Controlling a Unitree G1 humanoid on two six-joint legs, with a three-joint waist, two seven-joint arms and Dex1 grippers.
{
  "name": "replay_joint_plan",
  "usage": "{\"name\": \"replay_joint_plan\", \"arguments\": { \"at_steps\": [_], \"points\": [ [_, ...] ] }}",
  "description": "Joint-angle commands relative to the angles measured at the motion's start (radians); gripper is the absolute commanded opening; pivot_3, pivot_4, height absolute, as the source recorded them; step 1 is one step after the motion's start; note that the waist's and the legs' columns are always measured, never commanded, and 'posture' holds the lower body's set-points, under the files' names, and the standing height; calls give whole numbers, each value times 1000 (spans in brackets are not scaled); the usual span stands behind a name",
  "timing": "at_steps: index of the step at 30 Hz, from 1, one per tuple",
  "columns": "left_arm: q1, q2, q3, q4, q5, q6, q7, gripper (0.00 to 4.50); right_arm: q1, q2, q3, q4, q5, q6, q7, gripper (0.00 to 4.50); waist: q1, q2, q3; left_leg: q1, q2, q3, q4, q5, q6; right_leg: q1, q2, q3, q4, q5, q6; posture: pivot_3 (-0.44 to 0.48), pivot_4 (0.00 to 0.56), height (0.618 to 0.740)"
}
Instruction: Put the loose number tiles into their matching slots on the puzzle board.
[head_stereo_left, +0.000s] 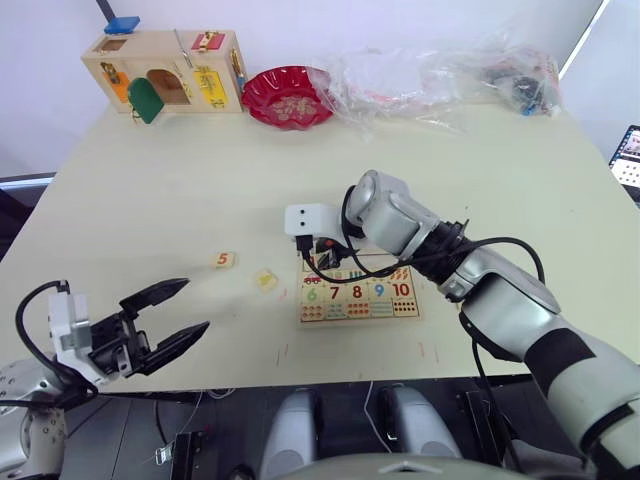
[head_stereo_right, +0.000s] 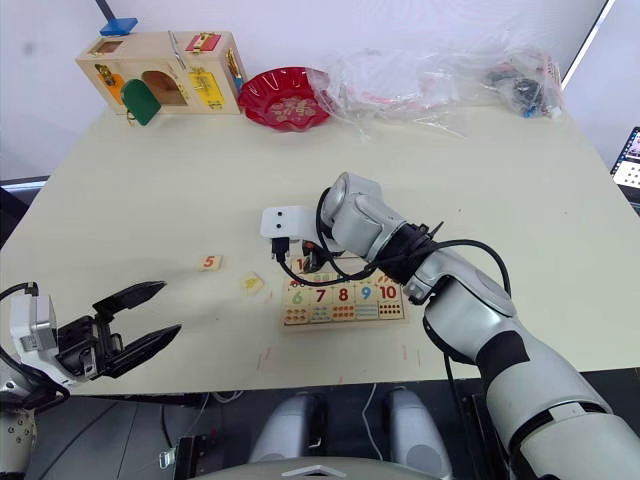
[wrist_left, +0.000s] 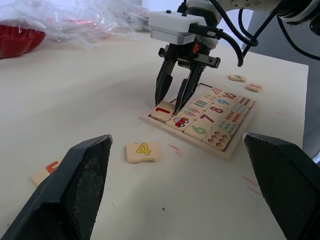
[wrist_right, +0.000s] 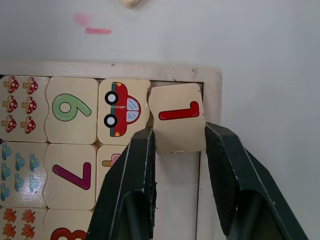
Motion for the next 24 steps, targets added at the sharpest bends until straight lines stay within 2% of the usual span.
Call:
{"name": "replay_joint_plan", "arguments": {
  "at_steps": [1, 24],
  "points": [
    [10, 13, 18, -10, -2, -1, -3, 4500, -20, 6, -21, -25, -3, -8, 5, 1005, 0, 0, 0, 0, 0, 0, 0, 0, 0, 0, 0, 0, 0, 0, 0, 0, 150, 740],
    [31, 15, 31, -7, 0, -11, 1, 4500, -23, 17, -34, -9, 0, -25, -10, 1005, 0, 0, 0, 0, 0, 0, 0, 0, 0, 0, 0, 0, 0, 0, 0, 0, 150, 740]
  ]
}}
